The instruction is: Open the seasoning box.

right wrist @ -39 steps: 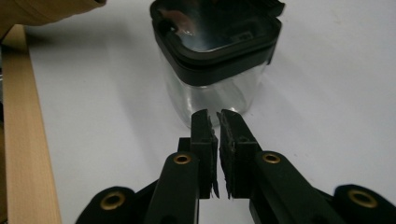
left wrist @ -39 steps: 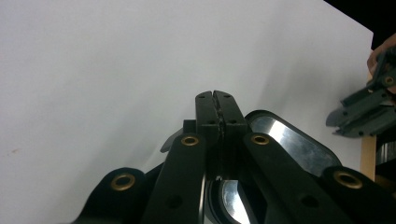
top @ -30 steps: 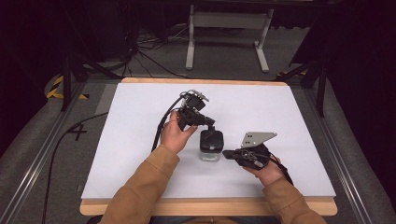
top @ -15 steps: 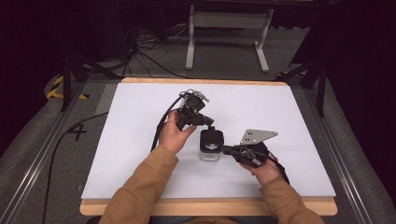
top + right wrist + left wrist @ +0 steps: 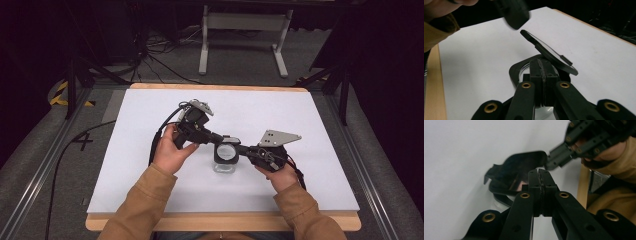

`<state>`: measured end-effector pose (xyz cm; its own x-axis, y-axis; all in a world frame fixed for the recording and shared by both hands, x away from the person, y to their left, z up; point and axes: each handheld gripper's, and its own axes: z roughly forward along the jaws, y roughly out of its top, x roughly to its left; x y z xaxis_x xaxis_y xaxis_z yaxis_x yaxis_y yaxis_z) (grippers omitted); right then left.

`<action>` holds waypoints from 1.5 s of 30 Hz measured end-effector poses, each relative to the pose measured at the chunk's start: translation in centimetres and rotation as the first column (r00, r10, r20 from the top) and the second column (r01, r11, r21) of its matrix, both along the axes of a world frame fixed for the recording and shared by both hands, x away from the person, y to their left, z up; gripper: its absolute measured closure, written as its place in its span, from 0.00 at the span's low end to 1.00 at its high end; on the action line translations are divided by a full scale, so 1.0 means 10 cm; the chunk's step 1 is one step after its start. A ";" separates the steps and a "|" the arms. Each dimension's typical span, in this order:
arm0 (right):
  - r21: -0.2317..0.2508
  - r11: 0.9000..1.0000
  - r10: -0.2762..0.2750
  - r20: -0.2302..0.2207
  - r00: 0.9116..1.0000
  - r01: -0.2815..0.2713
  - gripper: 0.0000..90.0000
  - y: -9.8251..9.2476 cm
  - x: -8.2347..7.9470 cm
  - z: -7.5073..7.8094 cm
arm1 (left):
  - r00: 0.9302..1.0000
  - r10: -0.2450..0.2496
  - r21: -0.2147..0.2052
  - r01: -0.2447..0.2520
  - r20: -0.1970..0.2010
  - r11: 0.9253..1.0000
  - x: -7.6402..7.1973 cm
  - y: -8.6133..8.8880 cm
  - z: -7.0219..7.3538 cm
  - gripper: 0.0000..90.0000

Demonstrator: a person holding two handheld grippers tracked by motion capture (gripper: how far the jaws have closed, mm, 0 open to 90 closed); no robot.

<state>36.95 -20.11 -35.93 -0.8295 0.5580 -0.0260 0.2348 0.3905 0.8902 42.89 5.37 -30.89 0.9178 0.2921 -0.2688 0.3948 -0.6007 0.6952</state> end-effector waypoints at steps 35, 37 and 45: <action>-0.028 1.000 -0.014 -0.102 0.995 0.011 1.00 -0.01 -0.05 -0.26 | 0.996 0.086 -0.052 -0.085 0.020 0.995 0.29 -0.14 -0.09 0.99; -0.025 1.000 -0.020 -0.105 0.994 0.017 1.00 0.00 -0.06 -0.25 | 0.995 0.099 -0.055 -0.098 0.009 0.994 0.33 -0.15 -0.11 0.99; -0.038 0.999 -0.030 -0.084 0.996 0.027 1.00 0.00 -0.09 -0.26 | 0.992 0.127 -0.076 -0.129 -0.023 0.989 0.44 -0.12 -0.19 0.98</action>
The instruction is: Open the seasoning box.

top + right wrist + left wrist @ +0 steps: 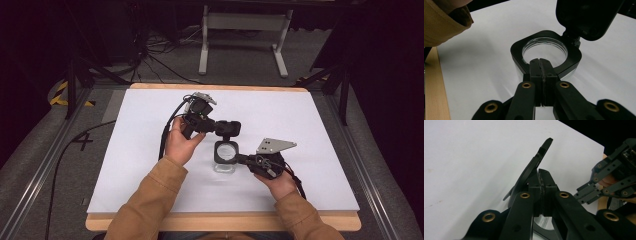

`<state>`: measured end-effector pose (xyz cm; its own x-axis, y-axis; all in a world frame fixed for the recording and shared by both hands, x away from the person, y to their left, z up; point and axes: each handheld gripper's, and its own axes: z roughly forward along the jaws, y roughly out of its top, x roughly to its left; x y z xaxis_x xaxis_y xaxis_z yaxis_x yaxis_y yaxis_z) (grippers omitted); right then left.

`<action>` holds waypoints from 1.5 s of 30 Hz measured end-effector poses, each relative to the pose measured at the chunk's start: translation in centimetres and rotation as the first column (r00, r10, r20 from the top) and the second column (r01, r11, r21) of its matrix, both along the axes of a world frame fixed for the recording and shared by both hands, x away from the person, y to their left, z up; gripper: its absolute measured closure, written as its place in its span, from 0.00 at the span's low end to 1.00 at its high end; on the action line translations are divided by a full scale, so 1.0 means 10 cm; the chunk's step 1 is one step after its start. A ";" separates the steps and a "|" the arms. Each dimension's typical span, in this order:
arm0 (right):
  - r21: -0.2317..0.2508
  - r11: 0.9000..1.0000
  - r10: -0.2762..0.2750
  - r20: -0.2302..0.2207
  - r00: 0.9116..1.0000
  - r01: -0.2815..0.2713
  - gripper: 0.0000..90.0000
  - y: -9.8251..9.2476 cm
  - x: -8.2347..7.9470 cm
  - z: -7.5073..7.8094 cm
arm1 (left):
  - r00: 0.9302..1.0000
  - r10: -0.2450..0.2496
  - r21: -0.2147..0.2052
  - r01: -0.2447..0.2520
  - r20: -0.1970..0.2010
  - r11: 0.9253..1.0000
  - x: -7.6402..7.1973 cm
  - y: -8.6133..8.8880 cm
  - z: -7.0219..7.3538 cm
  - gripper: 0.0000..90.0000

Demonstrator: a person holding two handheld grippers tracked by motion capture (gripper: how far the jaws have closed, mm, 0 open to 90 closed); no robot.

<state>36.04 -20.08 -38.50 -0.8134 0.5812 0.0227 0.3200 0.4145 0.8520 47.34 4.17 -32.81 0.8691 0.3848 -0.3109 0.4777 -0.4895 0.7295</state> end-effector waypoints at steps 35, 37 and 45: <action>0.000 0.999 0.033 0.027 0.999 -0.033 1.00 -0.03 0.00 0.20 | 0.998 0.066 0.081 -0.067 0.009 0.995 -0.29 0.45 -0.01 0.92; 0.007 1.000 0.029 0.029 0.999 -0.029 0.99 -0.05 0.04 0.23 | 0.998 0.060 0.135 -0.057 -0.020 0.989 -0.34 0.45 -0.15 0.95; 0.027 1.000 0.002 0.056 0.998 -0.003 0.99 -0.17 0.11 0.33 | 0.995 0.046 0.209 -0.026 -0.093 0.978 -0.35 0.42 -0.40 0.96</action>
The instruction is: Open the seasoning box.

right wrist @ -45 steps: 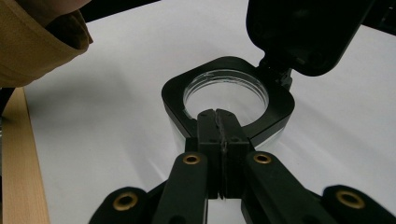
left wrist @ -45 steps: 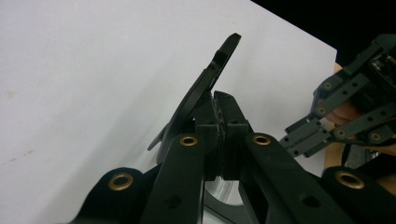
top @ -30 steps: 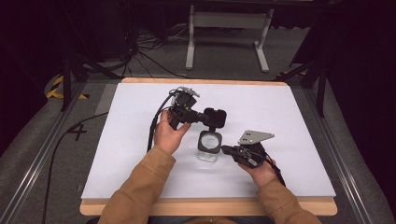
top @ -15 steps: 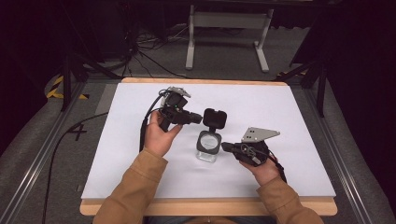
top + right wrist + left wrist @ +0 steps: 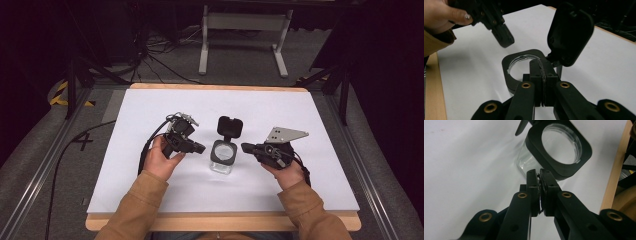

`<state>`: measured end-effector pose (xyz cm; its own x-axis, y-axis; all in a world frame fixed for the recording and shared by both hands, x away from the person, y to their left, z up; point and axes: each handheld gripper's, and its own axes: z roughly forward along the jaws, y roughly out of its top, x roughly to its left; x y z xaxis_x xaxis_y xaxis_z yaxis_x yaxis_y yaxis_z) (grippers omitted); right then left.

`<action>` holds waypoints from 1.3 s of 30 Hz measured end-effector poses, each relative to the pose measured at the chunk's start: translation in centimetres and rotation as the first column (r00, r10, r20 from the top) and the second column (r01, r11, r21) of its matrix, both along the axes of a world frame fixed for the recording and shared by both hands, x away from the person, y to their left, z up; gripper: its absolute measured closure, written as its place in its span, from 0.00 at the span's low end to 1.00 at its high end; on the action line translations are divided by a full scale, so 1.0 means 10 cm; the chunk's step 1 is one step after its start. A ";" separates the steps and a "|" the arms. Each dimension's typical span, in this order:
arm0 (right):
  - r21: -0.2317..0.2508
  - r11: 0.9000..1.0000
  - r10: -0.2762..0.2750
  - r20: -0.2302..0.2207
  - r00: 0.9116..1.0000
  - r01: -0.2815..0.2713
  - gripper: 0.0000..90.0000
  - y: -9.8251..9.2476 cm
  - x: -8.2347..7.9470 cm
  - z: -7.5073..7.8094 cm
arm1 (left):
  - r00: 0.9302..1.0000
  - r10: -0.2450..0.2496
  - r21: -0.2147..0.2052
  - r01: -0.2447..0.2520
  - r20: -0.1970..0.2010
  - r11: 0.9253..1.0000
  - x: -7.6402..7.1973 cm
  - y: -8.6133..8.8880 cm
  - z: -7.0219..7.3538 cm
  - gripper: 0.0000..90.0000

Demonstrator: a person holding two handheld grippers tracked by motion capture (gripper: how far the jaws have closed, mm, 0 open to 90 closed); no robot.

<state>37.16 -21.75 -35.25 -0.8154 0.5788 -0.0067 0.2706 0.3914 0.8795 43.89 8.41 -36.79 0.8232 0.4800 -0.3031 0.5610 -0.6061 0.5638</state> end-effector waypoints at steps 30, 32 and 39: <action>0.050 0.994 -0.098 0.042 0.994 0.096 0.97 -0.36 0.11 0.17 | 0.998 0.005 0.039 -0.007 0.056 0.999 -0.13 0.04 0.13 0.87; 0.044 0.992 -0.120 0.045 0.992 0.118 0.94 -0.41 0.14 0.18 | 0.997 0.030 0.035 -0.033 0.074 0.999 -0.11 0.15 0.18 0.82; -0.002 0.976 -0.219 0.021 0.976 0.219 0.82 -0.72 0.30 0.17 | 0.980 0.175 0.029 -0.178 0.092 0.984 -0.04 0.62 0.21 0.72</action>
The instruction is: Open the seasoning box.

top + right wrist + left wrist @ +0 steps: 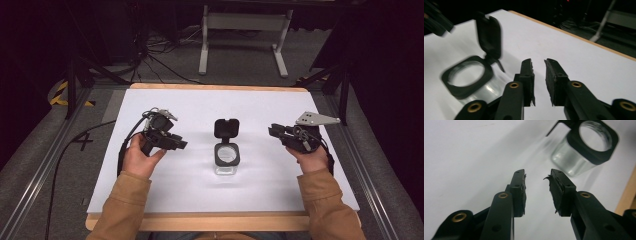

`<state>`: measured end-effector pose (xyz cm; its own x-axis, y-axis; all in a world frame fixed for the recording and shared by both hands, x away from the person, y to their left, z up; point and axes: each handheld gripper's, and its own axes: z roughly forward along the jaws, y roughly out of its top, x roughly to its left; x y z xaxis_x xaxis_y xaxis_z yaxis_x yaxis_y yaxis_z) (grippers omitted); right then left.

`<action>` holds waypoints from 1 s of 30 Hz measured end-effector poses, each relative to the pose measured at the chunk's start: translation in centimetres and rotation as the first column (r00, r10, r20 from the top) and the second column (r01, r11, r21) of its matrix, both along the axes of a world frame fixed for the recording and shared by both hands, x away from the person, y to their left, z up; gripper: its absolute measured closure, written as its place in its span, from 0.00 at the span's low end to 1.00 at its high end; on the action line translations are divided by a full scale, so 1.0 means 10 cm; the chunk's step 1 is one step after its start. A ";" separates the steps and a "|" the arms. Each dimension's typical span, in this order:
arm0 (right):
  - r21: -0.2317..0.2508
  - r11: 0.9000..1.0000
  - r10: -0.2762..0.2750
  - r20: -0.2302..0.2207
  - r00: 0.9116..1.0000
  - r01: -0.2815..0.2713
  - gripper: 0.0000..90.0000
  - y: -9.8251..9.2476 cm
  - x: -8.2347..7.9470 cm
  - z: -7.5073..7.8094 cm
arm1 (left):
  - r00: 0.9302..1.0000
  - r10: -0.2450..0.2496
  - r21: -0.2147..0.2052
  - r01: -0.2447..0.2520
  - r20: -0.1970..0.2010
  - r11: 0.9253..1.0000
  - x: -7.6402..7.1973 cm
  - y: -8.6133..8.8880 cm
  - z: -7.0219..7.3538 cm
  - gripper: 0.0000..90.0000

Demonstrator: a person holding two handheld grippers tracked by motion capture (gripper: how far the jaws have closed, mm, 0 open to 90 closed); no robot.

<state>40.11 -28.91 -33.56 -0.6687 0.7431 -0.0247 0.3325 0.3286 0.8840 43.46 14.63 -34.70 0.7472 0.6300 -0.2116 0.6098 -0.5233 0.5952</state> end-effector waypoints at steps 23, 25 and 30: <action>-0.194 0.964 -0.226 -0.251 0.941 0.180 0.51 -0.69 0.49 -0.76 | 0.984 0.170 0.090 -0.165 -0.054 0.982 0.35 0.49 -0.67 0.61; -0.202 0.962 -0.234 -0.268 0.935 0.183 0.51 -0.70 0.52 -0.82 | 0.983 0.172 0.107 -0.165 -0.062 0.980 0.36 0.47 -0.71 0.61; -0.220 0.959 -0.243 -0.300 0.922 0.182 0.51 -0.68 0.54 -0.91 | 0.981 0.172 0.124 -0.160 -0.091 0.979 0.39 0.40 -0.78 0.58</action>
